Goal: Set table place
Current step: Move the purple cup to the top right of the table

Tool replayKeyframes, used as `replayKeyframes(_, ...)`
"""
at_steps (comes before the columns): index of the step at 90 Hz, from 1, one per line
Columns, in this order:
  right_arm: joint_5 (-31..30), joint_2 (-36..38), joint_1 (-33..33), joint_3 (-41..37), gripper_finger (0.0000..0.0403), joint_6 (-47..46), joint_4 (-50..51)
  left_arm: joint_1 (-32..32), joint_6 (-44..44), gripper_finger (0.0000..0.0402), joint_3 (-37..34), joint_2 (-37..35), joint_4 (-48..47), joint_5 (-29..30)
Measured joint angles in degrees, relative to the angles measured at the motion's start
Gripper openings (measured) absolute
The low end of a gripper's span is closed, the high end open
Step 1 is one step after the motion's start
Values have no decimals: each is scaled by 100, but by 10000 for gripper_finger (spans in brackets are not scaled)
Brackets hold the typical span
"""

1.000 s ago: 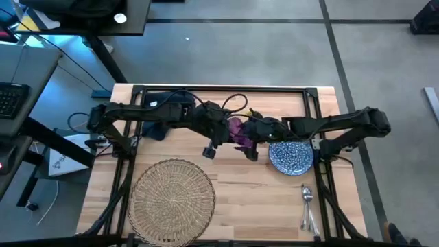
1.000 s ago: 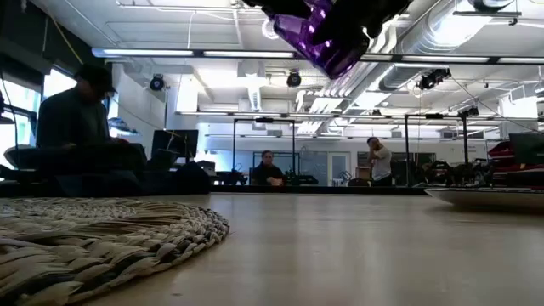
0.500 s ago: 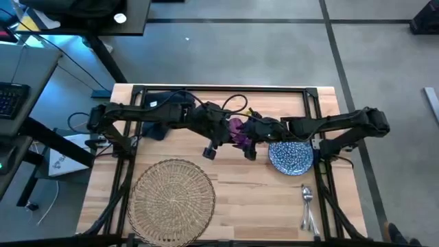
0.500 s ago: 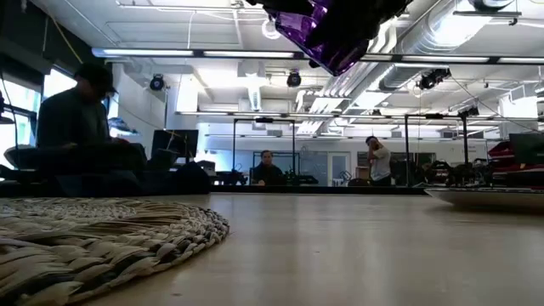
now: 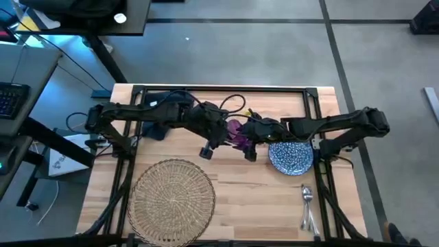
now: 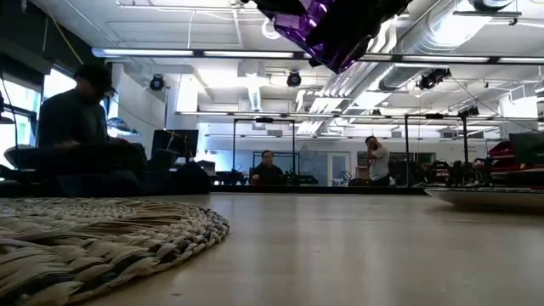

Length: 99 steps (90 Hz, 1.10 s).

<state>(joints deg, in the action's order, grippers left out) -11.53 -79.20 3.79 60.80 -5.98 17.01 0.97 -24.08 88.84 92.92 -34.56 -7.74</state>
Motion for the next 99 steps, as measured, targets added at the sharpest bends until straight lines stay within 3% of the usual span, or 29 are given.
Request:
replayKeyframes(22, -367, 375, -83, -82, 308, 378, -69, -3, 372, 123, -3, -916, -1014, -84)
replayKeyframes(32, -524, 779, -269, -458, 308, 387, -307, -110, 580, 121, -360, -1389, -848, -86)
replayKeyframes(46, -1229, 1381, -614, -1313, 308, 130, -903, -250, 754, 115, -1283, -1955, 18, -98)
replayKeyframes(64, -2820, 1766, -1034, -2523, 308, -429, -1512, -282, 1108, 113, -2623, -2196, 1759, -11)
replayKeyframes(82, -3586, 1540, -1404, -3748, 308, -1217, -2879, -280, 1204, 113, -3488, -1961, 3322, 598)
replayKeyframes(91, -4077, 1340, -1573, -4180, 308, -1460, -3375, -204, 1361, 113, -3686, -1703, 4032, 992)
replayKeyframes(99, -4306, 1142, -1736, -4434, 308, -1360, -3824, -61, 1572, 113, -3698, -1372, 4444, 965)
